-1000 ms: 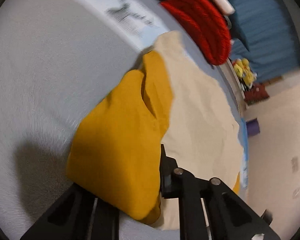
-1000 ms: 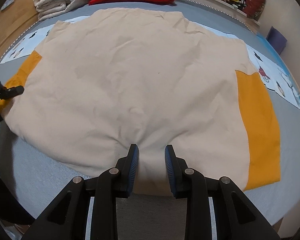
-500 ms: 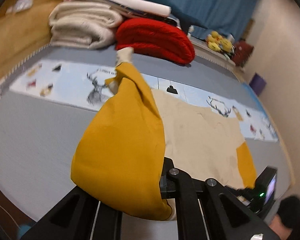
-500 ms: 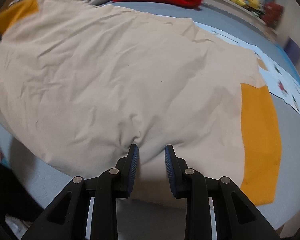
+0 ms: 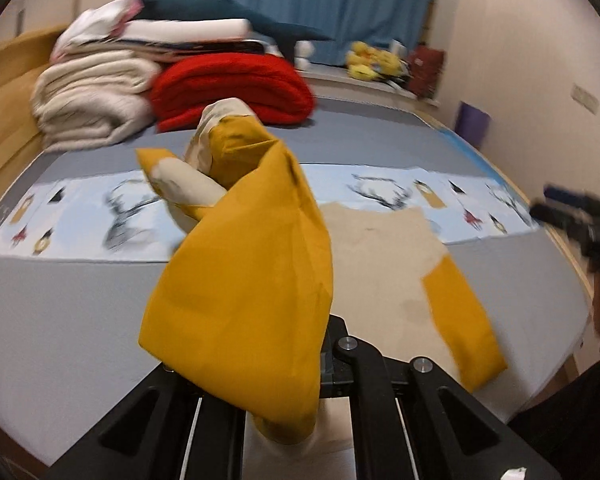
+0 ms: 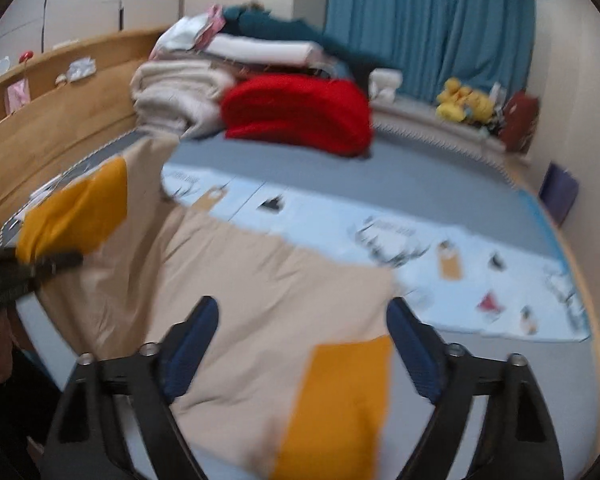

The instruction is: Fold large clothes

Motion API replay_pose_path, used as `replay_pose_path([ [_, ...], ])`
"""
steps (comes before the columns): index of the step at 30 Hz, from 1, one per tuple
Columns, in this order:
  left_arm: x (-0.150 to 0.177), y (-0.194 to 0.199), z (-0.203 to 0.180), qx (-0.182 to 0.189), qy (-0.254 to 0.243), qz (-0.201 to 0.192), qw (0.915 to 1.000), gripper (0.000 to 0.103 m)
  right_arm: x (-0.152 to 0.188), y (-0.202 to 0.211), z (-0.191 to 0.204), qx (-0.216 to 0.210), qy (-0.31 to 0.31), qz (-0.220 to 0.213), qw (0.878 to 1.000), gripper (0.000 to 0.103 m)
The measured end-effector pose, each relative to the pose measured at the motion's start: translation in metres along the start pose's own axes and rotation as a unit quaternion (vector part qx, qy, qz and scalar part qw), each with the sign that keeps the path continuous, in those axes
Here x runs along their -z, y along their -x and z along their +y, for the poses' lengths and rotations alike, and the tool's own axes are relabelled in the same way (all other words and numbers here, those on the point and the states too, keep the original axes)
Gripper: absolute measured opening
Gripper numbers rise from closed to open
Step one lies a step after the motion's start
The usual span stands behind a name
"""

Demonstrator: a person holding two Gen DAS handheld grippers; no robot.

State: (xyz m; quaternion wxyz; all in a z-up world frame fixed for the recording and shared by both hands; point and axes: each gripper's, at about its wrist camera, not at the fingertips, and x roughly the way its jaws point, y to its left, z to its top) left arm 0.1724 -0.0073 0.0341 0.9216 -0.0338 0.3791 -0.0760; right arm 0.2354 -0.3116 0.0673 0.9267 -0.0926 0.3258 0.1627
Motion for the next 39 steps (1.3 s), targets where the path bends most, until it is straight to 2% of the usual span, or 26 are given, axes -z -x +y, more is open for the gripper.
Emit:
replay_pose_path([
  [4,-0.006,-0.019,-0.058,0.022,-0.051,0.01,0.9984,0.007,0.02,0.0,-0.052,0.041,-0.064,0.002,0.997,0.087],
  [6,-0.003,-0.031,-0.085,0.036,-0.074,0.024,0.9963,0.007,0.03,-0.011,-0.07,0.048,-0.094,0.043,0.994,0.084],
  [9,0.007,-0.05,-0.125,0.059,-0.113,0.054,0.9904,0.007,0.035,-0.004,-0.085,0.063,-0.107,0.031,0.992,0.084],
  [12,0.026,-0.07,-0.166,0.085,-0.167,0.098,0.9775,0.008,0.04,-0.009,-0.095,0.057,-0.12,0.044,0.99,0.084],
  [13,0.035,-0.08,-0.179,0.092,-0.186,0.124,0.9704,0.012,0.041,-0.011,-0.098,0.054,-0.126,0.048,0.989,0.084],
  [15,0.045,-0.088,-0.191,0.098,-0.205,0.15,0.9621,0.018,0.045,-0.013,-0.102,0.043,-0.138,0.054,0.988,0.084],
  [17,0.048,-0.088,-0.191,0.101,-0.207,0.155,0.9608,0.028,0.046,-0.019,-0.106,0.031,-0.148,0.063,0.987,0.084],
  [19,0.041,-0.08,-0.183,0.122,-0.183,0.156,0.9629,0.039,0.048,-0.022,-0.106,0.016,-0.158,0.07,0.985,0.084],
  [22,0.025,-0.053,-0.16,0.17,-0.138,0.13,0.9671,0.044,0.05,-0.028,-0.103,-0.011,-0.17,0.079,0.982,0.084],
  [24,0.019,-0.037,-0.146,0.184,-0.116,0.106,0.9704,0.048,0.051,-0.033,-0.099,-0.032,-0.177,0.086,0.98,0.084],
  [27,0.012,-0.026,-0.126,0.152,-0.094,0.076,0.981,0.049,0.054,-0.045,-0.089,-0.063,-0.187,0.106,0.974,0.084],
  [28,0.01,-0.024,-0.115,0.127,-0.082,0.068,0.9861,0.049,0.055,-0.05,-0.086,-0.077,-0.194,0.116,0.971,0.084],
  [31,0.007,-0.024,-0.089,0.071,-0.053,0.063,0.994,0.048,0.065,-0.072,-0.074,-0.128,-0.219,0.162,0.954,0.084],
  [35,0.005,-0.023,-0.06,0.04,-0.025,0.067,0.9966,0.048,0.085,-0.103,-0.048,-0.147,-0.208,0.241,0.936,0.084],
  [39,0.006,-0.023,-0.043,0.029,-0.019,0.072,0.9968,0.048,0.109,-0.132,-0.026,-0.13,-0.174,0.323,0.921,0.084],
])
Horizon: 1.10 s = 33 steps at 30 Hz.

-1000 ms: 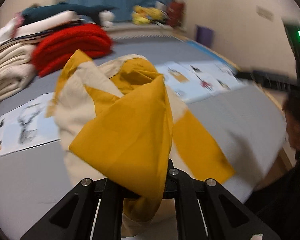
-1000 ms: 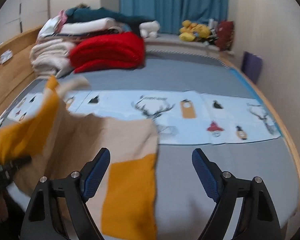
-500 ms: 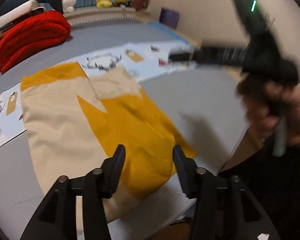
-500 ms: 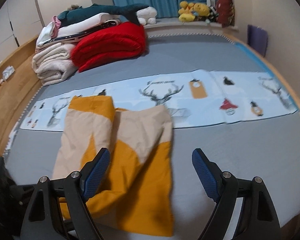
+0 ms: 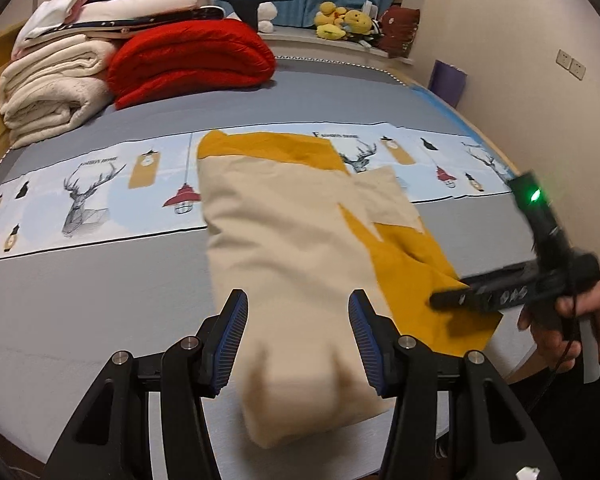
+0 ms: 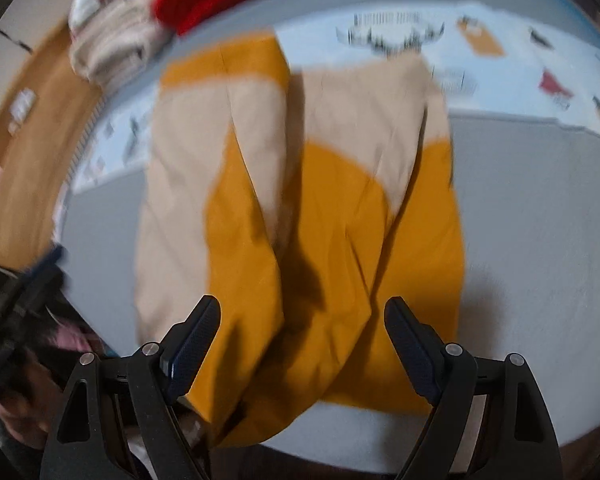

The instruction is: Fold large clothes

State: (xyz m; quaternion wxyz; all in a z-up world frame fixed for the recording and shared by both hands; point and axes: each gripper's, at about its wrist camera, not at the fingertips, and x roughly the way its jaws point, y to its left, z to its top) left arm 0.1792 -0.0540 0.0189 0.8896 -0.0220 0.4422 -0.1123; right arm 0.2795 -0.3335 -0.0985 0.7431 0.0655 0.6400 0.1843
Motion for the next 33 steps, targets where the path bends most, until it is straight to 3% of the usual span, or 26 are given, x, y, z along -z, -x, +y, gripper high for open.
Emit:
replay_pose_path([
  [5,0.002,0.006,0.006,-0.011,-0.009,-0.004,0.9999,0.048,0.004,-0.026,0.002,0.031,0.003,0.045,0.998,0.082],
  [7,0.002,0.008,0.008,-0.013,-0.01,-0.004,0.9999,0.048,0.005,-0.027,0.007,0.023,0.011,0.044,0.999,0.067],
  [9,0.002,0.008,0.008,-0.014,-0.01,-0.003,0.9998,0.048,0.005,-0.026,0.014,0.012,0.017,0.04,0.999,0.026],
  [11,0.001,0.007,0.009,-0.015,-0.009,-0.001,0.9998,0.048,0.005,-0.021,0.023,-0.001,0.032,0.029,0.999,0.011],
  [12,0.001,0.006,0.01,-0.015,-0.009,0.0,0.9998,0.048,0.006,-0.016,0.027,-0.004,0.043,0.018,0.999,0.008],
  [19,0.002,-0.004,0.003,-0.023,-0.013,0.015,0.9995,0.048,0.007,0.042,0.025,-0.079,0.053,-0.076,0.993,0.006],
  [23,0.002,-0.01,0.002,-0.027,-0.012,0.023,0.9993,0.048,0.015,0.072,0.013,-0.1,0.06,-0.122,0.986,0.006],
  [29,0.003,-0.023,-0.001,-0.032,-0.009,0.048,0.9983,0.048,0.026,0.106,-0.018,-0.096,0.038,-0.17,0.98,0.005],
  [33,0.005,-0.036,0.0,-0.025,0.005,0.074,0.9969,0.048,0.031,0.101,-0.038,-0.059,0.012,-0.149,0.987,0.005],
])
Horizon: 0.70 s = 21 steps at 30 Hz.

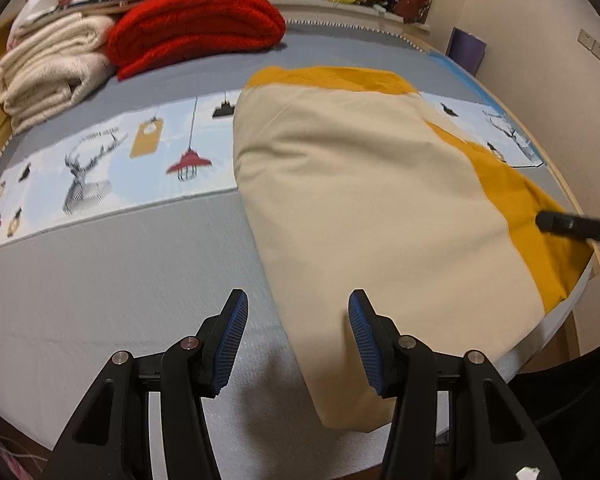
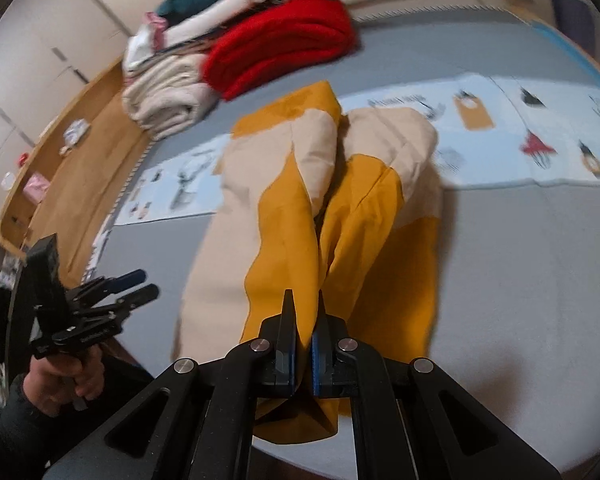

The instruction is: Fold large clothes

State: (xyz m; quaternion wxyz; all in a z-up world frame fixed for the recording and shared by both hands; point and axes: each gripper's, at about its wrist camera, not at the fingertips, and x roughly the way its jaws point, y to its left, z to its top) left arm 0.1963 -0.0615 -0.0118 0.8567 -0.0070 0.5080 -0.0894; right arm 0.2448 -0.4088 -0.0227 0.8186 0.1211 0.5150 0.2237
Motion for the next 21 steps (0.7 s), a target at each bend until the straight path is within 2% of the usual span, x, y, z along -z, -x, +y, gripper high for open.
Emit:
replay_pose_path([
  [6,0.004,-0.023,0.007,0.018,0.034,0.056,0.9977,0.047,0.022,-0.046,-0.027,0.091,-0.031,0.105,0.99,0.005],
  [12,0.013,-0.038,0.007,0.06,0.055,0.098,0.9918,0.047,0.021,-0.057,-0.033,0.105,-0.027,0.115,0.987,0.005],
  [14,0.021,-0.05,0.003,0.054,0.041,0.124,0.9899,0.047,0.019,-0.059,-0.034,0.103,-0.029,0.116,0.988,0.006],
  [16,0.029,-0.064,-0.001,0.022,0.019,0.151,0.9881,0.048,0.021,-0.063,-0.035,0.097,-0.035,0.127,0.986,0.007],
  [18,0.034,-0.07,0.001,0.002,0.019,0.166,0.986,0.048,0.025,-0.068,-0.041,0.094,-0.041,0.138,0.985,0.026],
  [21,0.031,-0.057,0.002,0.009,0.021,0.153,0.988,0.045,0.032,-0.071,-0.043,0.092,-0.033,0.155,0.983,0.041],
])
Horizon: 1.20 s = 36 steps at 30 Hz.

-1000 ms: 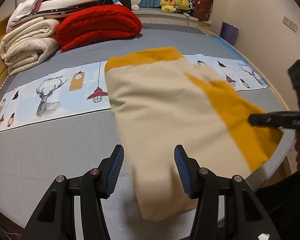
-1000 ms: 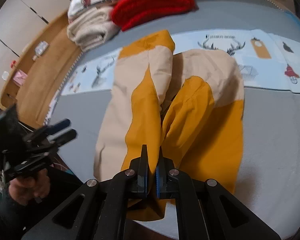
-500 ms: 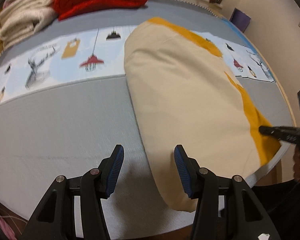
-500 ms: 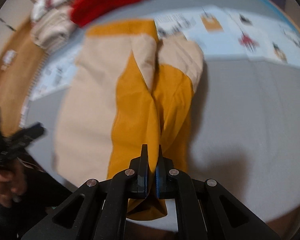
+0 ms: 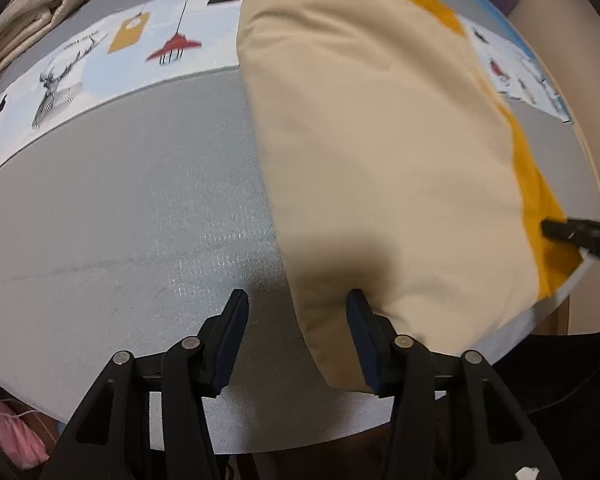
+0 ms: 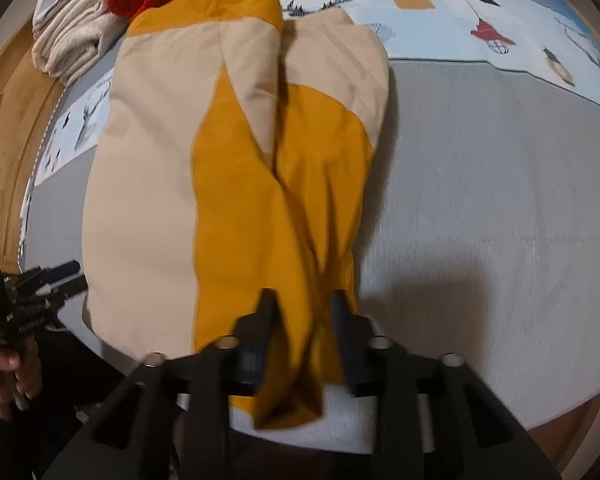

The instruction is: Fold large clothes

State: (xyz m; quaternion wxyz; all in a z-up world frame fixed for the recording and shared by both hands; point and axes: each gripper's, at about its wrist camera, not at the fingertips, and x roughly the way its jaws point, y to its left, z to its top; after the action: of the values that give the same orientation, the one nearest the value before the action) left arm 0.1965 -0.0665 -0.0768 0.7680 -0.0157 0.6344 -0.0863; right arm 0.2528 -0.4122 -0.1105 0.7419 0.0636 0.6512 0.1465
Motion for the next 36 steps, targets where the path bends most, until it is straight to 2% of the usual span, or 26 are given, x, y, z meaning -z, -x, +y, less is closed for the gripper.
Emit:
replay_pose_path([
  [3,0.005,0.013,-0.011,0.028,-0.027,-0.017,0.9991,0.045,0.01,-0.004,0.001,-0.007,0.027,0.016,0.999,0.04],
  [4,0.008,0.005,-0.018,0.026,-0.045,-0.006,0.9986,0.046,0.013,-0.005,0.001,-0.007,0.034,0.017,0.999,0.038],
  [5,0.01,-0.007,-0.021,0.007,-0.055,0.012,0.9984,0.05,0.016,-0.006,0.003,-0.011,0.045,0.02,0.999,0.02],
  [6,0.01,-0.019,-0.021,-0.009,-0.056,0.026,0.998,0.052,0.018,-0.007,0.004,-0.011,0.055,0.021,0.998,0.012],
  [8,0.008,-0.026,-0.022,-0.012,-0.048,0.027,0.9984,0.053,0.022,-0.01,0.005,0.001,0.065,0.019,0.998,0.009],
  [14,0.009,-0.019,-0.037,-0.035,-0.074,0.012,0.9966,0.053,0.019,-0.017,0.003,0.032,0.068,0.033,0.997,0.009],
  [18,0.011,-0.016,-0.04,-0.035,-0.073,0.012,0.9966,0.053,0.018,-0.021,0.011,0.055,0.084,0.041,0.994,0.009],
  [20,0.007,-0.019,-0.036,-0.034,-0.074,0.013,0.9966,0.053,0.018,-0.017,0.01,0.09,0.083,0.04,0.992,0.009],
  [22,0.007,-0.02,-0.037,-0.035,-0.074,0.013,0.9966,0.053,0.015,-0.003,0.002,0.134,0.065,0.014,0.989,0.009],
  [23,0.007,-0.02,-0.037,-0.034,-0.074,0.014,0.9966,0.053,0.013,0.006,0.001,0.15,0.062,-0.005,0.987,0.012],
  [25,0.007,-0.018,-0.036,-0.032,-0.073,0.015,0.9967,0.053,0.002,0.04,0.007,0.182,0.07,-0.095,0.976,0.014],
  [26,0.007,-0.017,-0.036,-0.031,-0.074,0.015,0.9967,0.053,-0.003,0.054,0.01,0.176,0.068,-0.135,0.973,0.014],
  [28,0.004,-0.011,-0.037,-0.028,-0.074,0.007,0.9968,0.053,-0.018,0.077,0.018,0.13,0.055,-0.205,0.969,0.02],
  [29,0.003,-0.009,-0.036,-0.026,-0.072,0.002,0.997,0.053,-0.026,0.081,0.022,0.109,0.047,-0.224,0.967,0.029],
  [30,0.0,-0.005,-0.035,-0.021,-0.067,-0.005,0.9975,0.052,-0.035,0.083,0.024,0.091,0.038,-0.236,0.967,0.048],
  [32,-0.005,0.0,-0.031,-0.016,-0.054,-0.015,0.9983,0.052,-0.056,0.079,0.032,0.05,0.021,-0.247,0.968,0.066],
  [36,-0.014,0.004,-0.024,-0.011,-0.036,-0.029,0.9989,0.052,-0.102,0.043,0.037,0.004,-0.011,-0.218,0.976,0.066],
])
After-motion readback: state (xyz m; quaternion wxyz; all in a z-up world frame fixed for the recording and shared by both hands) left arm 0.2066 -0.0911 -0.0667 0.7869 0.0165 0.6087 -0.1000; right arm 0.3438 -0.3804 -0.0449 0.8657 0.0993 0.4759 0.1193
